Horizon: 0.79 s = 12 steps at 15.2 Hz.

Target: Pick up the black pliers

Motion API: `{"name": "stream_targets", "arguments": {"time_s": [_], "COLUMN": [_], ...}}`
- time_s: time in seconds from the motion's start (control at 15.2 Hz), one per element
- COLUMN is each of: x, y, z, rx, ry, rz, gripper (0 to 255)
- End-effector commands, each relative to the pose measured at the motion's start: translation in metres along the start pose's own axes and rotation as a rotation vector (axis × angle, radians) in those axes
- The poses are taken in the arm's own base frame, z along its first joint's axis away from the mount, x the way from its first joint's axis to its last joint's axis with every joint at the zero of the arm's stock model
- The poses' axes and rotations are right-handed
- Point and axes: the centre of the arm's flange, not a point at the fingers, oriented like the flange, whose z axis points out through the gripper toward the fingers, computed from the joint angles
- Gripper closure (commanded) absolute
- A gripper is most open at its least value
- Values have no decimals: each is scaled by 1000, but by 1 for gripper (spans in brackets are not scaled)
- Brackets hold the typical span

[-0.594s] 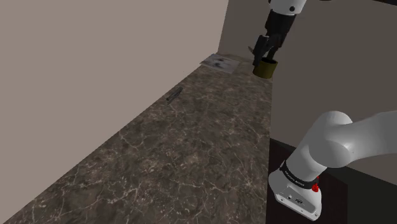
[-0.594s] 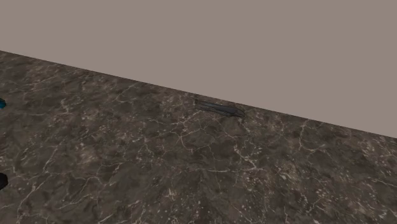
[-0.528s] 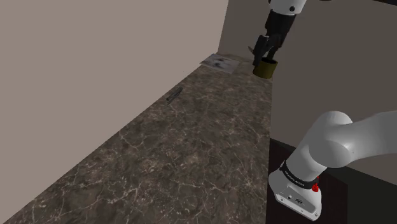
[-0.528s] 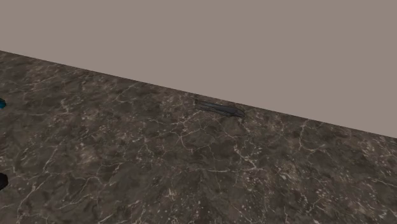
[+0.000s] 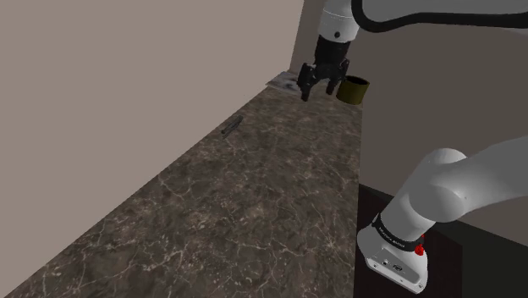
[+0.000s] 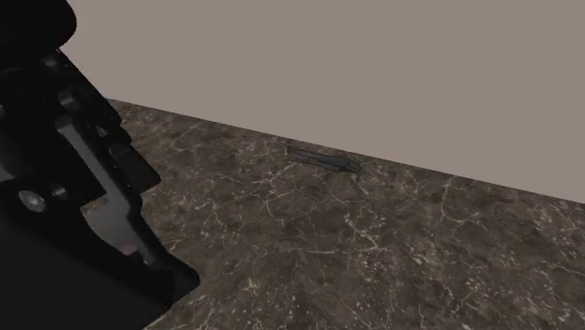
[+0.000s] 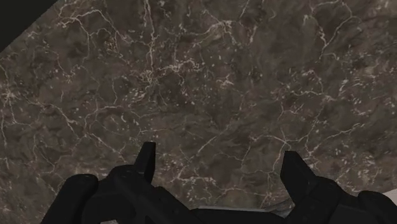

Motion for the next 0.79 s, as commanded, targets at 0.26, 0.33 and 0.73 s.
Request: {"name": "stream_targets", "arguments": {"time_s": [0.26, 0.33, 0.73], "x": [40, 48, 100], "y": [-48, -55, -95], "z": [46, 53, 98], "rx": [-2, -3, -6], "ry": [4, 4, 6], "rz": [190, 220, 405], "gripper": [0, 0, 0]}}
